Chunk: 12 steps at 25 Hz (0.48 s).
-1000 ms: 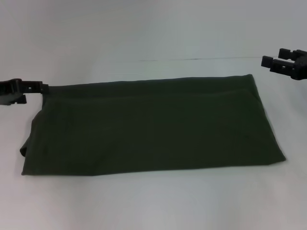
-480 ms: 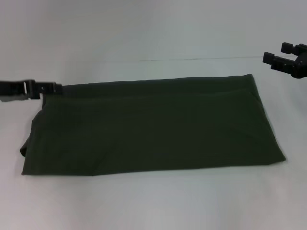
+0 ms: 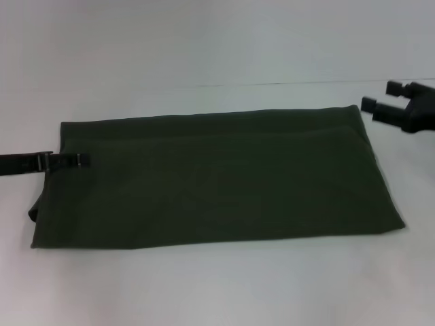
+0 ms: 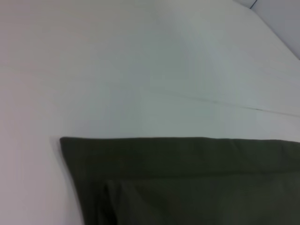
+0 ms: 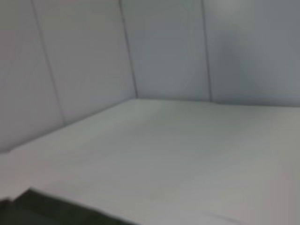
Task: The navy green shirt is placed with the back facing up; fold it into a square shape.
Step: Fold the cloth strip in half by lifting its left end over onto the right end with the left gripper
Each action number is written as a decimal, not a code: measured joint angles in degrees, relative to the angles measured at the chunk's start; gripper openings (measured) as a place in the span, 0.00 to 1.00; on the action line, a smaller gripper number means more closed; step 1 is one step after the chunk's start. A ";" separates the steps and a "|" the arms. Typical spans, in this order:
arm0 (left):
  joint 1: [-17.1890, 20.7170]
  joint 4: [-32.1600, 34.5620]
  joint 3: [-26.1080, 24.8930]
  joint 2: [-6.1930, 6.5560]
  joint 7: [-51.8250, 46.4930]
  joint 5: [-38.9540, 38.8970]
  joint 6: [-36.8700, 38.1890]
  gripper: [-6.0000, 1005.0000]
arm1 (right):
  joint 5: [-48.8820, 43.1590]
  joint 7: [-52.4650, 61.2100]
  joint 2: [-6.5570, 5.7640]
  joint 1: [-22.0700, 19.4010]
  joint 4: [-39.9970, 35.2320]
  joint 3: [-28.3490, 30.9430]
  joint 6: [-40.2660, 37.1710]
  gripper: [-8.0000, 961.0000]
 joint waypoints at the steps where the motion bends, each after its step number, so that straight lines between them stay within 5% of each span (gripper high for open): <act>1: 0.15 -0.01 -0.01 -0.16 0.35 -0.03 -0.05 0.88 | -0.70 -1.31 -0.09 -0.05 0.57 -0.56 -0.31 0.81; 12: 0.49 0.40 0.37 -0.49 3.90 -0.71 0.27 0.88 | -5.71 -9.33 -3.48 -1.97 1.66 -4.11 -18.32 0.81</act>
